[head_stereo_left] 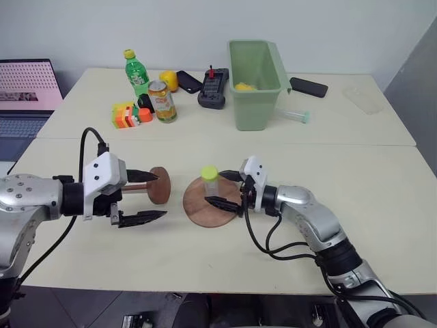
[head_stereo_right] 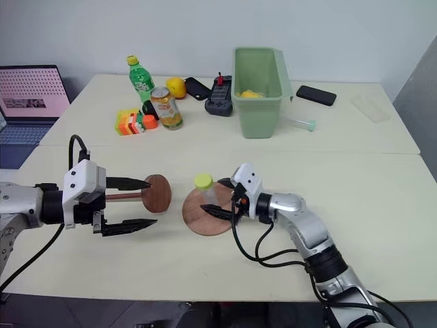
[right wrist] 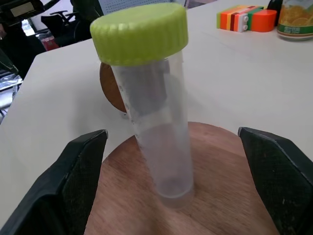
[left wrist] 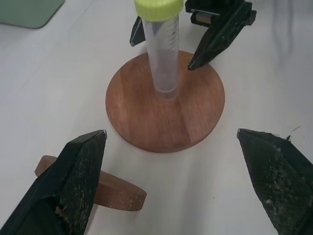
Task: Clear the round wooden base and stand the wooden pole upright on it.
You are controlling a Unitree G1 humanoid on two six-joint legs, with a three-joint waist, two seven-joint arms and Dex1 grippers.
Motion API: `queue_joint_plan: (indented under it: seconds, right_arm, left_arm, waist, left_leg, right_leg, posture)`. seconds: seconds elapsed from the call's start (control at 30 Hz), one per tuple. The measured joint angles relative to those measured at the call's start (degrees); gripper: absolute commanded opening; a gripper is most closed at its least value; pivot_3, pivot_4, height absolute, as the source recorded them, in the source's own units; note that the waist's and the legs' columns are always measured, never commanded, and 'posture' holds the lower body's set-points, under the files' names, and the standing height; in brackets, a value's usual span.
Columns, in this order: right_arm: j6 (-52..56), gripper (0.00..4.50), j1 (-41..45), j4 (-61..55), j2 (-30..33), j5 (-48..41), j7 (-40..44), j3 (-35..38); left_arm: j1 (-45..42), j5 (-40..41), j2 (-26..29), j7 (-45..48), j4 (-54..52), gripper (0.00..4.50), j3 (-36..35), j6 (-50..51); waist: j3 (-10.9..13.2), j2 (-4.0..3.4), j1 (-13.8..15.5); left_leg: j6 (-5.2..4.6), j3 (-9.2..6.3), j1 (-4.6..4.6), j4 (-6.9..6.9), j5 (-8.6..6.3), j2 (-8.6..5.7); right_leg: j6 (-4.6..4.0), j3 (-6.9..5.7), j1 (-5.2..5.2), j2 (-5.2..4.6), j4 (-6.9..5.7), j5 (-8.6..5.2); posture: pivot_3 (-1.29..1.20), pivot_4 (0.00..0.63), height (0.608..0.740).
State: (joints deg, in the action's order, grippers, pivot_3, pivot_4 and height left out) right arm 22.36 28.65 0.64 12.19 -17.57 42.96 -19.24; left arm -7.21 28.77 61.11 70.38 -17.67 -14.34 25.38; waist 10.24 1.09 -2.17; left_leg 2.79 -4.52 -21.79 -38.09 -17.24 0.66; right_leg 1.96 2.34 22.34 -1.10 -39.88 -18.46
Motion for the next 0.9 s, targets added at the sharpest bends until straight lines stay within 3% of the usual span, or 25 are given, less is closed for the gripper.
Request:
queue_joint_plan:
  seconds: [0.2, 0.4, 0.6, 0.7, 0.87, 0.9]
  right_arm:
    - [-2.4, 2.37, 0.1, 0.9, -1.1, 1.3, 0.8, 0.0]
    - [-3.8, 1.22, -0.2, -0.1, -0.3, 2.9, 0.8, 0.1]
    - [-2.9, 1.11, -2.9, -7.8, 4.4, 2.7, 0.2, 4.2]
    - [-1.2, 1.11, -5.6, -13.4, 9.5, 2.1, -2.4, 12.0]
    - [1.0, 1.10, -8.7, -15.6, 12.7, 1.5, -5.7, 19.2]
    - [0.7, 1.10, -11.7, -16.8, 13.9, 1.7, -7.2, 22.2]
  left_arm:
    - [-2.4, 0.2, -0.1, 0.3, 0.0, 4.50, 1.0, 0.0]
    - [-5.8, 1.8, -1.7, 0.1, 0.0, 4.50, 2.3, 1.7]
    - [-10.1, 2.7, -4.6, 0.0, 0.4, 4.50, 5.4, 2.7]
    - [-15.5, 2.4, -9.6, -1.1, 1.2, 4.50, 10.5, 3.0]
    - [-19.3, 0.3, -14.8, -2.0, 2.7, 4.50, 16.8, 2.6]
    - [-22.7, -1.2, -18.5, -2.3, 5.1, 4.50, 19.3, 1.4]
  waist:
    - [0.0, 0.00, -0.1]
    - [0.0, 0.00, -0.2]
    - [0.0, 0.01, 0.4]
    - [0.0, 0.03, 0.8]
    - [0.0, 0.04, 0.2]
    - [-0.1, -0.06, 0.6]
  left_leg:
    - [0.00, 0.00, 0.01, -0.01, 0.00, 0.02]
    - [0.01, -0.02, 0.00, -0.03, 0.00, 0.00]
    - [0.01, -0.06, -0.06, -0.11, 0.00, -0.07]
    - [0.00, -0.06, -0.09, -0.26, 0.00, -0.21]
    - [0.00, -0.01, -0.10, -0.31, 0.00, -0.12]
    - [-0.01, -0.03, -0.11, -0.31, 0.00, -0.18]
  right_leg:
    - [0.00, 0.00, 0.01, 0.01, -0.03, 0.00]
    - [0.00, -0.01, 0.00, 0.01, -0.04, 0.00]
    - [0.00, -0.05, -0.04, 0.01, -0.02, 0.00]
    - [0.02, -0.06, -0.12, 0.01, -0.04, 0.00]
    - [0.02, 0.02, -0.07, 0.03, -0.08, 0.00]
    - [0.02, -0.05, -0.12, 0.06, -0.05, 0.00]
  posture:
    - [0.00, 0.150, 0.740]
    - [0.00, 0.150, 0.740]
    - [0.00, 0.150, 0.740]
    - [0.00, 0.150, 0.740]
    - [0.00, 0.150, 0.740]
    - [0.00, 0.150, 0.740]
